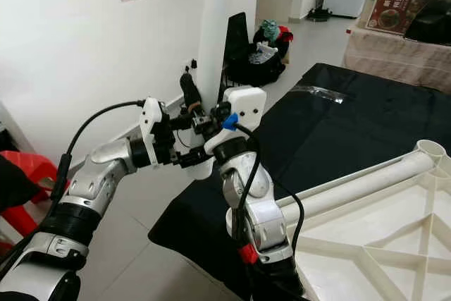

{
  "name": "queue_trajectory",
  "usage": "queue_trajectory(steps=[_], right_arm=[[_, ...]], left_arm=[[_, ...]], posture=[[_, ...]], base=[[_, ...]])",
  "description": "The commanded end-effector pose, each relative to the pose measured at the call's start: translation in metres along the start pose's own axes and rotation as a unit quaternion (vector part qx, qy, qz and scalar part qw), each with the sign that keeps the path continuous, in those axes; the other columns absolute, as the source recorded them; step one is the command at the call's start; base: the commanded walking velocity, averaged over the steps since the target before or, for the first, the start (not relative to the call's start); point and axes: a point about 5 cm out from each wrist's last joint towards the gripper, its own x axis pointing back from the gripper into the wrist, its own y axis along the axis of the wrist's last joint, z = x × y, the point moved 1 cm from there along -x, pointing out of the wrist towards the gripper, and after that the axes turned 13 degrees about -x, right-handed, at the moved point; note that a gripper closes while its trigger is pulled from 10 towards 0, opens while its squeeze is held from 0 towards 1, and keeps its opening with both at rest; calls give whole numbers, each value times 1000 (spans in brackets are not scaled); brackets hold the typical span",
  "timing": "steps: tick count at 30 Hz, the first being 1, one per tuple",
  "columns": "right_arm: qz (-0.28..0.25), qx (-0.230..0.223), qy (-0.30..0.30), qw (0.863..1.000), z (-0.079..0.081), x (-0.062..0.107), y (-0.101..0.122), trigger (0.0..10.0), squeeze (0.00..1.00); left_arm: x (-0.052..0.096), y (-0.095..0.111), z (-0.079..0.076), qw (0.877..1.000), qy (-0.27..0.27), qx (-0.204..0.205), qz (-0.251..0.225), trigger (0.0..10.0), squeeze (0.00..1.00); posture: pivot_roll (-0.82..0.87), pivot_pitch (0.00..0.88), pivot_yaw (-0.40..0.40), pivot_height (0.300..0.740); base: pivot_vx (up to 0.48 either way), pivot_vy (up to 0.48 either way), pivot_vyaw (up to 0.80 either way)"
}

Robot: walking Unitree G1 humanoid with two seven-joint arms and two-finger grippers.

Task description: Building children table

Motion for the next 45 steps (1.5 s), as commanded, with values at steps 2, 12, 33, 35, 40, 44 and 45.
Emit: queue_trajectory(steps=[2, 12, 33, 35, 40, 44, 45], right_arm=[[-17, -6, 33, 999, 14, -5, 7, 10000, 86], [-43, -4, 38, 998, 16, -14, 19, 10000, 90], [71, -35, 8, 997, -4, -3, -2, 10000, 1000], [106, -52, 1, 993, -6, 0, -11, 10000, 1000], [178, -105, -38, 978, -9, 6, -37, 10000, 1000], [183, -120, -67, 974, -12, 3, -43, 10000, 1000], [183, -120, -67, 974, -12, 3, -43, 10000, 1000]], left_arm=[[-3, -2, 4, 1000, 2, -1, 6, 10000, 0], [2, -18, 0, 999, 9, 2, 33, 0, 0], [26, -27, 1, 994, -31, -70, 74, 706, 0], [30, -28, 0, 992, -44, -86, 82, 863, 0], [39, -32, -3, 983, -89, -123, 106, 1373, 0], [40, -33, -6, 981, -101, -125, 108, 1373, 0], [40, -33, -6, 981, -101, -125, 108, 1373, 0]], posture=[[-31, 0, 24, 740], [-27, 0, 23, 740], [-16, 0, 16, 740], [-16, 0, 16, 740], [4, 0, 6, 740], [8, 0, 2, 740], [8, 0, 2, 740]], base=[[0, 0, 0], [0, 0, 0], [0, 0, 0], [0, 0, 0], [0, 0, 0], [0, 0, 0], [0, 0, 0]])
